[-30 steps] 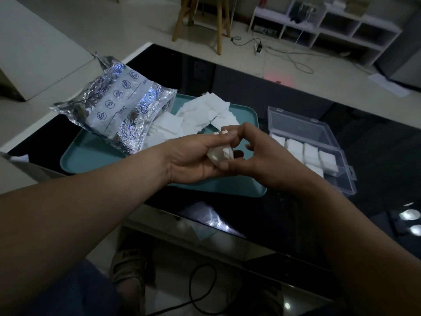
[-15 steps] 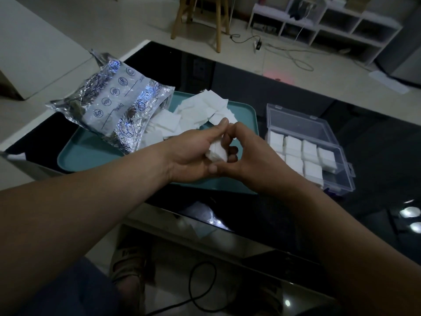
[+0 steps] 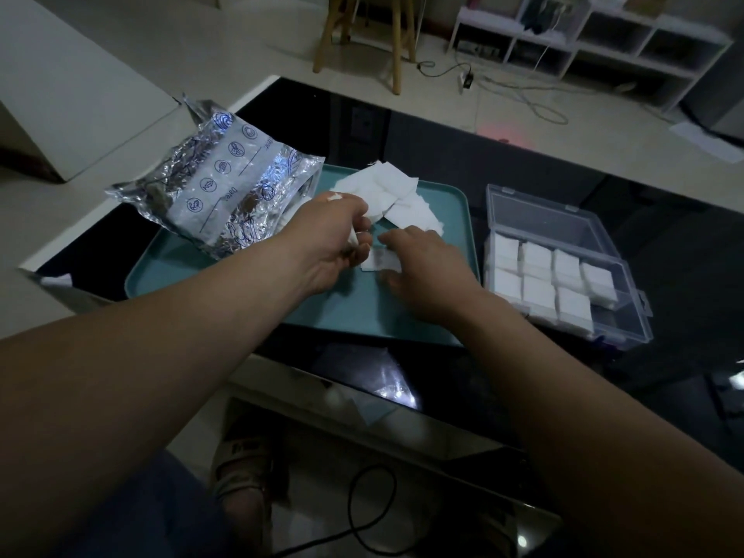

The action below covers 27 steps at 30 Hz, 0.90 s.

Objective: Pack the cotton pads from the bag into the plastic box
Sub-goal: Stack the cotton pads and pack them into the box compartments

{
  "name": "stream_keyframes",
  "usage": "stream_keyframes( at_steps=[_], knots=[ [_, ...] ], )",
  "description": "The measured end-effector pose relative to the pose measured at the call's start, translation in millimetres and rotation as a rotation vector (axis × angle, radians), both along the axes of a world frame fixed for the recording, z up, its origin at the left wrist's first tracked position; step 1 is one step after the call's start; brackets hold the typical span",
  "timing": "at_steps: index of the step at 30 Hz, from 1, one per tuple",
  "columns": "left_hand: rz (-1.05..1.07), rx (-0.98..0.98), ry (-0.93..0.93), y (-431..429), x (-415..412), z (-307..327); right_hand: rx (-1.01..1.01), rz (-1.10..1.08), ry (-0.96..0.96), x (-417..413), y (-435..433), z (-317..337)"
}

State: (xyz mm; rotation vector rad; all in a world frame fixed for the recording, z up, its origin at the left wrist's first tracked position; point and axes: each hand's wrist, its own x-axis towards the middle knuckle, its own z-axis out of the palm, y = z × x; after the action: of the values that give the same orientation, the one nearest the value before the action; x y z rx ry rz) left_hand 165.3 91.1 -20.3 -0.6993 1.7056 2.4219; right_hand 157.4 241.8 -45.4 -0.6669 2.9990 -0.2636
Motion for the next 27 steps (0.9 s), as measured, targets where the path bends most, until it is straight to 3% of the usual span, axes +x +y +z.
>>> stream_keyframes(
  at_steps=[2,5,10,13,18,23,27],
  knots=[
    [-0.018,-0.028,0.001,-1.8,1.2,0.4,0.051,0.016,0.05,0.2,0.6,0.4],
    [-0.03,-0.083,-0.004,-1.8,2.0,-3.0,-0.04,-0.074,0.011,6.4,6.9,0.7],
    [-0.138,-0.125,0.018,19.8,6.3,-2.6,-0.702,-0.414,-0.306,15.5,31.2,17.2],
    [-0.296,-0.114,0.042,39.7,16.5,-0.8,-0.906,-0.451,-0.369,27.4,43.6,32.0],
    [-0.365,-0.021,0.111,63.8,22.0,7.6,-0.751,-0.312,-0.225,43.0,55.9,38.8],
    [-0.36,0.083,0.043,74.0,24.2,8.8,-0.62,-0.259,-0.064,54.2,78.3,41.0],
    [-0.509,0.088,0.032,84.4,32.1,9.9,-0.778,-0.294,-0.18,58.0,92.1,39.5]
  ],
)
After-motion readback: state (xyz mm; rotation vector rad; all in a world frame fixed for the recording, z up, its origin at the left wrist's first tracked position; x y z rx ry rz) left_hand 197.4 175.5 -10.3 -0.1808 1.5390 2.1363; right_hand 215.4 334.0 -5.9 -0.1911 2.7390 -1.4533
